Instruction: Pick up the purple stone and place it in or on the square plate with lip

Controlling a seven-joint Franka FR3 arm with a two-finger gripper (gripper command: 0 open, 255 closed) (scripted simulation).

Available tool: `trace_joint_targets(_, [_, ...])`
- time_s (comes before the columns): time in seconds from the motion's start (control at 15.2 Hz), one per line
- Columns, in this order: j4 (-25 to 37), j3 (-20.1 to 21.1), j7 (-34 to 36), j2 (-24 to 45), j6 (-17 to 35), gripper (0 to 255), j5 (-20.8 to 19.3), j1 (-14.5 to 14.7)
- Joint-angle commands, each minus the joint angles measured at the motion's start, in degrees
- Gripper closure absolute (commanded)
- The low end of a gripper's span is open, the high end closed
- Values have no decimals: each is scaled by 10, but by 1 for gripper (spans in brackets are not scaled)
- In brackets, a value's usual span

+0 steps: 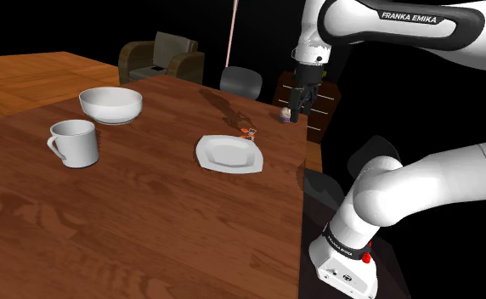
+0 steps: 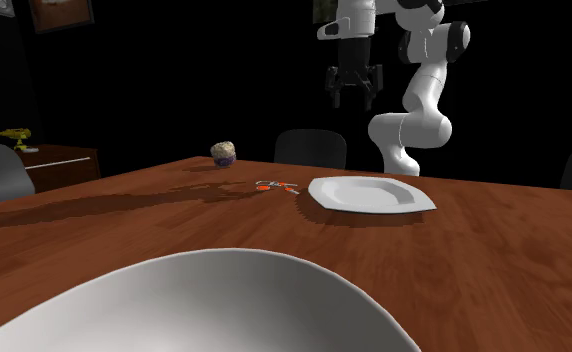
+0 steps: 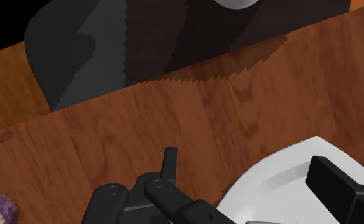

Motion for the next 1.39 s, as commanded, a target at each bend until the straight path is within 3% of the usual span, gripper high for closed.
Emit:
trace_joint_targets(0.0, [0,0,0,0,0,0,0,0])
trace_joint_targets(0.73, [69,-127,-130,153,101,0,-62,-34])
trace_joint_targets(1.32, [187,-220,-249,325,166,0,-42,-49])
